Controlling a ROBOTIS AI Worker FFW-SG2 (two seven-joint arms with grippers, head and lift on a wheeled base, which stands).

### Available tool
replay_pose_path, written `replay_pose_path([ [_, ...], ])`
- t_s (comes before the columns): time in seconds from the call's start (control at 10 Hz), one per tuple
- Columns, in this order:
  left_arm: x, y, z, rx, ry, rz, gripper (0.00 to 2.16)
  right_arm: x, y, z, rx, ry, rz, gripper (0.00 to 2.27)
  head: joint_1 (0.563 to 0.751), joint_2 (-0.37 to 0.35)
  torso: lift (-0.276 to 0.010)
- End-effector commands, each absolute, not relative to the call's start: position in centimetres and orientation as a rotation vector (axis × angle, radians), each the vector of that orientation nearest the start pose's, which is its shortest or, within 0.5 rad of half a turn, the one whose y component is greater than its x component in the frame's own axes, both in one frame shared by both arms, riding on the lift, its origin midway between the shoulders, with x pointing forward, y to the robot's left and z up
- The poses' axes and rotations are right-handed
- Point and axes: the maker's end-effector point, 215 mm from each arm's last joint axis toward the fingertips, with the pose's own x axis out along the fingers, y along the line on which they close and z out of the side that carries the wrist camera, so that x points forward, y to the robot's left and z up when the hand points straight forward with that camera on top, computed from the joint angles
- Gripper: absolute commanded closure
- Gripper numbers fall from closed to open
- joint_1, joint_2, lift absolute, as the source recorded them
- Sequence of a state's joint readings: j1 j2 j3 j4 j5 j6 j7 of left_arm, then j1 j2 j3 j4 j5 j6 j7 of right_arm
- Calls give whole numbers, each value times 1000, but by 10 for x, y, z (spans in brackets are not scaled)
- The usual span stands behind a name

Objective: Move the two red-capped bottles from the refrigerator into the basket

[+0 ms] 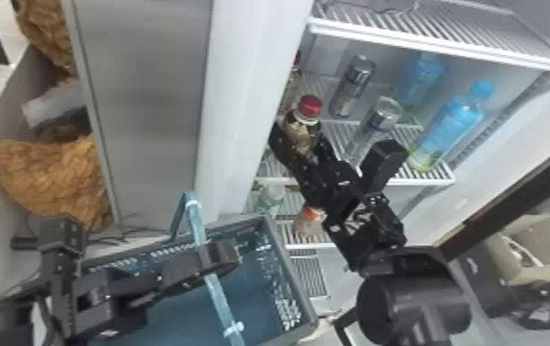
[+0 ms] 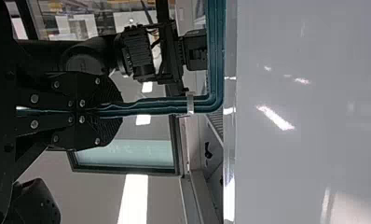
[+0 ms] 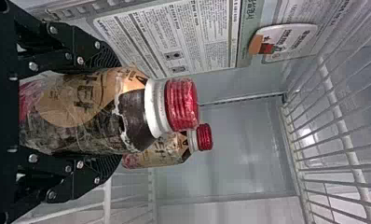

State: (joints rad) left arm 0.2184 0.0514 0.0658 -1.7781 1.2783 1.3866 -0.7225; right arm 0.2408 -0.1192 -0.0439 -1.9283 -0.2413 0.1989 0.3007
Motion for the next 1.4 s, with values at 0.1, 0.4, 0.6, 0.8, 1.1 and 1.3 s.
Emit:
replay_pose_path([
  [0.1, 289, -16, -296, -1482, 785, -1347, 1204, 499, -192, -295, 148, 13, 344, 1262, 695, -295, 0],
  [0.4, 290, -15, -296, -1483, 780, -1344, 1204, 451, -184, -274, 173, 57, 380, 1260, 695, -294, 0],
  [0.6, 290, -15, -296, -1483, 778, -1343, 1202, 423, -171, -266, 199, 91, 416, 1260, 695, -301, 0],
  [0.8, 291, -15, -296, -1483, 776, -1341, 1204, 403, -160, -279, 212, 157, 476, 1260, 695, -294, 0],
  [1.1, 294, -13, -295, -1478, 768, -1337, 1204, 377, -155, -306, 213, 274, 537, 1260, 695, -283, 0],
  [1.3, 294, -12, -296, -1480, 768, -1334, 1204, 364, -147, -317, 220, 328, 587, 1260, 695, -280, 0],
])
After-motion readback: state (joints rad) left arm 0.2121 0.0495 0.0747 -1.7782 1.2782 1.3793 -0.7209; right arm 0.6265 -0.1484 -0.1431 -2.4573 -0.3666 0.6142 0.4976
